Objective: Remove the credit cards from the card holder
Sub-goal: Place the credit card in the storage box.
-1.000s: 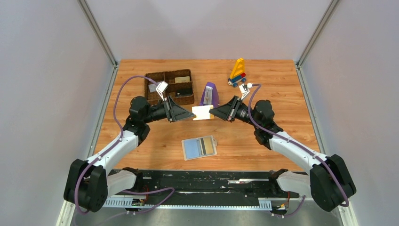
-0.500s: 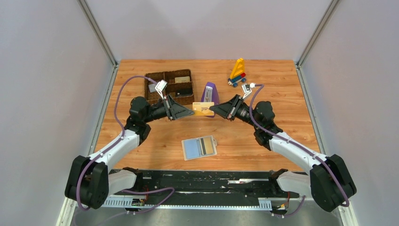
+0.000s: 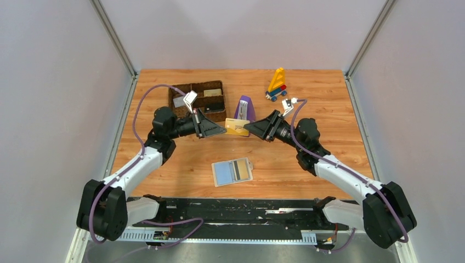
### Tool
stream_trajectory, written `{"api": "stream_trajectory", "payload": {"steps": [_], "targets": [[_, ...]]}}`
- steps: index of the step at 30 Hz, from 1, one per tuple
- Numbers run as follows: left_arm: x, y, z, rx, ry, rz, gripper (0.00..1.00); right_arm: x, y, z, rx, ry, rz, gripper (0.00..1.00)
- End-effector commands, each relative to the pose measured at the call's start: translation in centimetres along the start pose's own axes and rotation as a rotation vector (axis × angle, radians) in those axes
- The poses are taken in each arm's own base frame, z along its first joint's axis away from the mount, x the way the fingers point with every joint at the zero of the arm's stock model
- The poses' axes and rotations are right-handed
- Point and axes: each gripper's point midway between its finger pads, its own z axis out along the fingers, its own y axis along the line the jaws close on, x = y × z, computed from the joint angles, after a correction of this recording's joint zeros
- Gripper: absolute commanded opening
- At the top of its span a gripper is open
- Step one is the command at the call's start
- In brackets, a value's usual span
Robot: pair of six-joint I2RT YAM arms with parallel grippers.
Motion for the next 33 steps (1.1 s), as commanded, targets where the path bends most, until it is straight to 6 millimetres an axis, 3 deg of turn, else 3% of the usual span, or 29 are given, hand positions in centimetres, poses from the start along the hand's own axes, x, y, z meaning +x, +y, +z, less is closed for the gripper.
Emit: {"api": "stream_trajectory", "payload": {"steps": [1, 2, 3, 6, 7, 13, 15, 16, 17, 18, 19, 20, 21, 22, 25, 27, 33], "targets": [[-1.7, 0.2, -0.6, -0.059, 0.023, 0.103, 0.00, -0.4, 1.8, -0.9, -0.019, -0.018, -0.100, 0.51], [-2.5, -0.1, -0.6, -0.065, 0.020, 0.129, 0.00, -0.3, 2.1, -1.2, -0.025, -0.010, -0.117, 0.57], [-2.4, 0.8, -1.0, -0.099, 0.040, 0.126, 0.00, 0.0, 2.5, -1.4, -0.038, 0.005, -0.132, 0.67], [-3.9, 0.8, -1.5, -0.142, 0.051, 0.148, 0.00, 0.7, 3.5, -2.3, -0.054, 0.045, -0.173, 0.98], [-4.6, 1.0, -1.7, -0.153, 0.041, 0.161, 0.00, 0.8, 3.6, -2.6, -0.047, 0.053, -0.184, 1.00], [-9.3, 2.4, -2.7, -0.224, -0.030, 0.148, 0.00, 1.0, 4.2, -4.3, -0.001, 0.056, -0.261, 1.00], [-11.7, 3.1, -2.9, -0.267, -0.059, 0.165, 0.00, 0.9, 4.5, -4.9, 0.003, 0.046, -0.285, 1.00], [-12.2, 5.0, -3.2, -0.322, -0.059, 0.135, 0.00, 0.8, 4.7, -5.1, 0.006, 0.040, -0.292, 1.00], [-13.5, 4.8, -3.2, -0.337, -0.074, 0.156, 0.00, 0.9, 4.7, -5.3, 0.008, 0.037, -0.295, 1.00], [-14.1, 6.8, -3.5, -0.392, -0.082, 0.126, 0.00, 1.0, 4.6, -5.5, 0.009, 0.037, -0.293, 1.00], [-15.2, 6.7, -3.6, -0.402, -0.097, 0.138, 0.00, 1.2, 4.6, -5.7, 0.007, 0.039, -0.286, 1.00], [-15.8, 8.3, -3.7, -0.430, -0.103, 0.109, 0.00, 1.3, 4.5, -5.7, 0.006, 0.041, -0.280, 1.00], [-16.9, 8.2, -3.7, -0.432, -0.118, 0.120, 0.00, 1.4, 4.5, -5.8, 0.006, 0.044, -0.277, 1.00], [-17.4, 9.7, -3.8, -0.453, -0.120, 0.098, 0.00, 1.4, 4.4, -5.7, 0.013, 0.049, -0.274, 1.00], [-19.7, 11.4, -3.7, -0.496, -0.143, 0.110, 0.00, 1.4, 3.8, -5.6, 0.039, 0.057, -0.273, 1.00], [-20.7, 14.2, -3.4, -0.535, -0.138, 0.093, 0.00, 1.4, 3.5, -5.5, 0.054, 0.056, -0.275, 1.00], [-23.0, 18.6, -2.2, -0.547, -0.158, 0.072, 0.00, 1.6, 1.7, -5.2, 0.094, 0.057, -0.250, 1.00]]}}
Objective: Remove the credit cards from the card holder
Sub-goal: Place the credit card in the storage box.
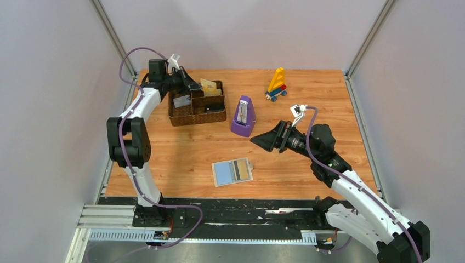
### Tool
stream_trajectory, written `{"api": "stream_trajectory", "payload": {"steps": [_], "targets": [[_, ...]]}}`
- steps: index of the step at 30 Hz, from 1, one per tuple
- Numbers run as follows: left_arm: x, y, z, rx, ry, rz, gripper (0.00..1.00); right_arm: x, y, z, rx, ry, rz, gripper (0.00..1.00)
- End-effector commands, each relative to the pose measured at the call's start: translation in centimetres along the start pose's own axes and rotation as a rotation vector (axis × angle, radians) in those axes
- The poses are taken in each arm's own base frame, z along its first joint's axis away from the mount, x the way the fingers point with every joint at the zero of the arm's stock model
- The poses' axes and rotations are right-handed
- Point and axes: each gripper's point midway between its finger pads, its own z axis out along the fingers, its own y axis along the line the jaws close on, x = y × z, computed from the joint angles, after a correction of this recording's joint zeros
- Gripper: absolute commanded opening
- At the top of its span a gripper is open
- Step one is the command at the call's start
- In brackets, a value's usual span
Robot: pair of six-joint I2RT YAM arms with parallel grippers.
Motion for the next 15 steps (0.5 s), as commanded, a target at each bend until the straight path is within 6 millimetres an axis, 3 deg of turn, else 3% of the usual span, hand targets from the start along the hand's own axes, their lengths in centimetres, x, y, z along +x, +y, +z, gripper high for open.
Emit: {"api": "stream_trajectory", "payload": {"steps": [1, 8, 15], "targets": [[-2.5, 1.2, 1.5, -0.007, -0.046, 0.039, 0.00, -0.3, -0.4, 0.5, 0.014, -0.014, -0.010, 1.00], [-3.0, 4.2, 4.5, -0.030, -0.026, 0.012, 0.00, -0.1, -1.3, 1.3, 0.038, 0.008, 0.003, 1.00], [-3.3, 5.6, 6.5, -0.002, -0.026, 0.000, 0.00, -0.1, -2.1, 2.1, 0.058, 0.020, 0.011, 1.00]]}}
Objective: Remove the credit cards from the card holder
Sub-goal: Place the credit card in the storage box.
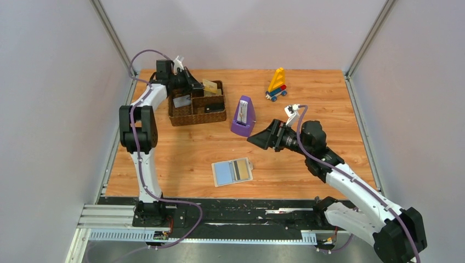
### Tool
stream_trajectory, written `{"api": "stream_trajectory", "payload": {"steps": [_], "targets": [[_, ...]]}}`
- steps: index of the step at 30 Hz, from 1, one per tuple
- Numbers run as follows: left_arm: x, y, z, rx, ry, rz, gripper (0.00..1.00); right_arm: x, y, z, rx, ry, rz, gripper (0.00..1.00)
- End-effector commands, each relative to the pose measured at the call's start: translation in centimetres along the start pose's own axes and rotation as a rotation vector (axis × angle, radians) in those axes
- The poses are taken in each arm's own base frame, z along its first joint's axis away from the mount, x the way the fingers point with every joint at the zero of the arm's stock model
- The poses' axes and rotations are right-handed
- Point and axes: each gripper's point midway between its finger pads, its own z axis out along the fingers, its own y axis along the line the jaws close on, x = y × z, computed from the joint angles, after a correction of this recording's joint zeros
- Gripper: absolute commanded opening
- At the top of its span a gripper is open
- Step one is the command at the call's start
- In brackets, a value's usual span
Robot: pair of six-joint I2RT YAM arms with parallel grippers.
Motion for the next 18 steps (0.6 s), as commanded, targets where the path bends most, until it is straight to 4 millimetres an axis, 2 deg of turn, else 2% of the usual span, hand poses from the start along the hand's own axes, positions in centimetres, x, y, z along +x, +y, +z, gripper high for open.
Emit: {"api": "stream_trajectory", "payload": {"steps": [1, 6, 12, 18], "targets": [[-2.1, -0.3, 0.8, 0.045, -0.048, 0.037, 0.00, -1.1, 0.8, 0.6, -0.020, -0.025, -0.033, 1.00], [-2.2, 0.7, 1.9, 0.042, -0.055, 0.022, 0.00, -1.2, 0.6, 1.1, -0.015, -0.008, -0.034, 1.00], [-1.8, 1.3, 2.5, 0.049, -0.047, 0.014, 0.00, -1.1, -0.5, 1.7, 0.018, -0.007, -0.033, 1.00], [-1.6, 1.7, 2.9, 0.053, -0.044, 0.012, 0.01, -1.0, -0.7, 1.9, 0.021, 0.001, -0.023, 1.00]]}}
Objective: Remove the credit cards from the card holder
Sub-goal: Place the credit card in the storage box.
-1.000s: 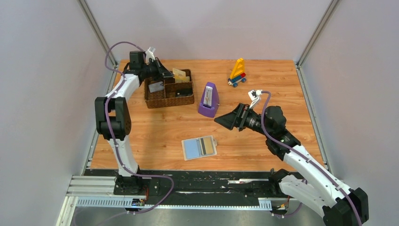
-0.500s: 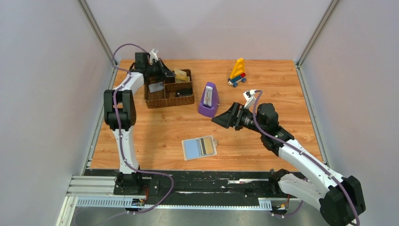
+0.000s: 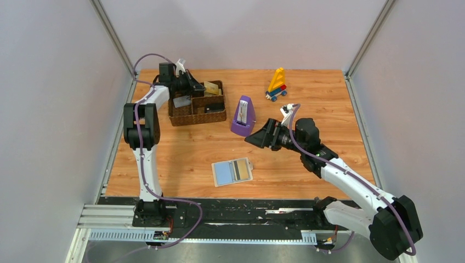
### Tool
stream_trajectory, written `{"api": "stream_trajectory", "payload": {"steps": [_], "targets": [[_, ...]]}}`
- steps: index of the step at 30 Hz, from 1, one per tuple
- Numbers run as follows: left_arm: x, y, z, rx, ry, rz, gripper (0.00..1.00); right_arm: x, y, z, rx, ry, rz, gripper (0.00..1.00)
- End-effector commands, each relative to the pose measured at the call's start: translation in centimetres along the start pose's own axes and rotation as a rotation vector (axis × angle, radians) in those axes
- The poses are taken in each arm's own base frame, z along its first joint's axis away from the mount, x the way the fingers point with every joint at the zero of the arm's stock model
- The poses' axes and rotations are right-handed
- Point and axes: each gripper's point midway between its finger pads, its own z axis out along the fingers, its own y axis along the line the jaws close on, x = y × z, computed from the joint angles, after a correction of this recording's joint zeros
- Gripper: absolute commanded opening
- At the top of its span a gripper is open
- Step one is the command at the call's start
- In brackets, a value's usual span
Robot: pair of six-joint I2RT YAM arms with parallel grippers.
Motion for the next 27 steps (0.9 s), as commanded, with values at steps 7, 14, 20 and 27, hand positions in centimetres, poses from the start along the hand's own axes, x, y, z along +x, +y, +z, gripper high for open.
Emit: {"api": "stream_trajectory", "payload": {"steps": [7, 14, 20, 27], "targets": [[-1.5, 0.2, 1.1, 0.040, -0.036, 0.010, 0.05, -2.1, 2.0, 0.1, -0.042, -0.057, -0.056, 1.00], [-1.3, 0.7, 1.6, 0.035, -0.027, 0.001, 0.13, -2.1, 1.8, 0.2, -0.037, -0.059, -0.057, 1.00], [-1.4, 0.7, 1.6, 0.029, -0.023, 0.010, 0.20, -2.2, 1.9, 0.3, -0.037, -0.061, -0.061, 1.00], [-1.2, 0.9, 1.5, 0.016, -0.013, 0.012, 0.31, -2.3, 2.0, 0.3, -0.039, -0.061, -0.057, 1.00]]}}
